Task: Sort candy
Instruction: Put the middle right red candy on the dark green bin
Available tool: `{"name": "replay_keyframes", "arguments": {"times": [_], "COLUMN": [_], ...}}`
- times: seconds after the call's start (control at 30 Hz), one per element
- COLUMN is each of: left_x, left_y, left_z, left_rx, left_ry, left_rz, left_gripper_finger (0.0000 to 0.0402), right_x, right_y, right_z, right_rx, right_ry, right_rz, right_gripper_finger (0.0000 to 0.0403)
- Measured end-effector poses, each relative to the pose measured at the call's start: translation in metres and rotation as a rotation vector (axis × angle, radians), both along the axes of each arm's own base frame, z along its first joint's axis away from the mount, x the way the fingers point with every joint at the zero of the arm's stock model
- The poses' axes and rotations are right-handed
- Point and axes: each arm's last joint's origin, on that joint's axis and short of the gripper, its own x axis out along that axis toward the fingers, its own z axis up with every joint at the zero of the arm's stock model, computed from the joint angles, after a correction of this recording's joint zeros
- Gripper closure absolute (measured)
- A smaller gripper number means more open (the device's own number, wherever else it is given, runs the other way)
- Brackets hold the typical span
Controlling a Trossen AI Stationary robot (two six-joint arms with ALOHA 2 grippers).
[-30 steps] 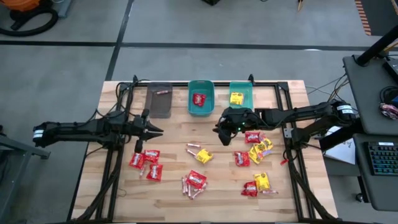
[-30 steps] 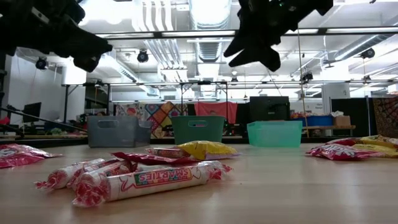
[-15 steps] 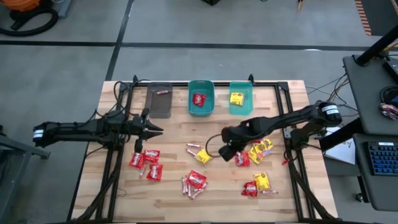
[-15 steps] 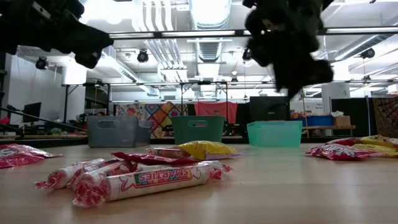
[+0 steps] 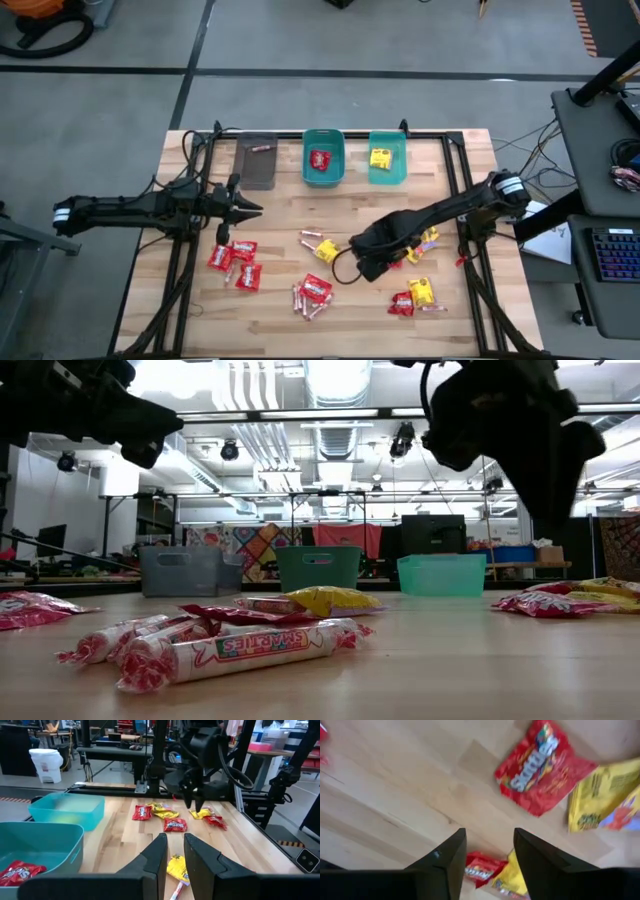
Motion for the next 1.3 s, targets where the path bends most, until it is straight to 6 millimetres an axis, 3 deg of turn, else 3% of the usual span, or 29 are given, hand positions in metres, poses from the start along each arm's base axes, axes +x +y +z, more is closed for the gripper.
{"name": "replay_keyframes", "arguments": {"times": [0.3, 0.5, 1.0, 1.2, 1.3], "left_x": [0.000, 0.000, 0.000, 0.000, 0.000], "left_y": [0.000, 0.000, 0.000, 0.000, 0.000], "left_z": [0.000, 0.000, 0.001, 0.001, 0.002], "left_rx": [0.043, 0.084, 0.078, 0.070, 0.063], "left_ry": [-0.002, -0.006, -0.018, -0.020, -0.022], "left_rz": [-0.003, -0.004, -0.003, -0.002, -0.001], "left_gripper_finger": [0.0353, 0.0353, 0.0353, 0.0353, 0.0353], "right_x": [-0.014, -0.023, -0.036, -0.037, -0.037], "right_y": [0.015, 0.023, 0.011, 0.009, 0.008], "right_z": [0.002, -0.010, -0.068, -0.081, -0.082], "right_rx": [-0.074, -0.174, -0.279, -0.292, -0.304], "right_ry": [0.078, 0.090, -0.014, -0.112, -0.126], "right_rz": [-0.055, -0.145, -0.293, -0.308, -0.289], "right_gripper_finger": [0.0171, 0.0148, 0.0160, 0.0163, 0.0184]}}
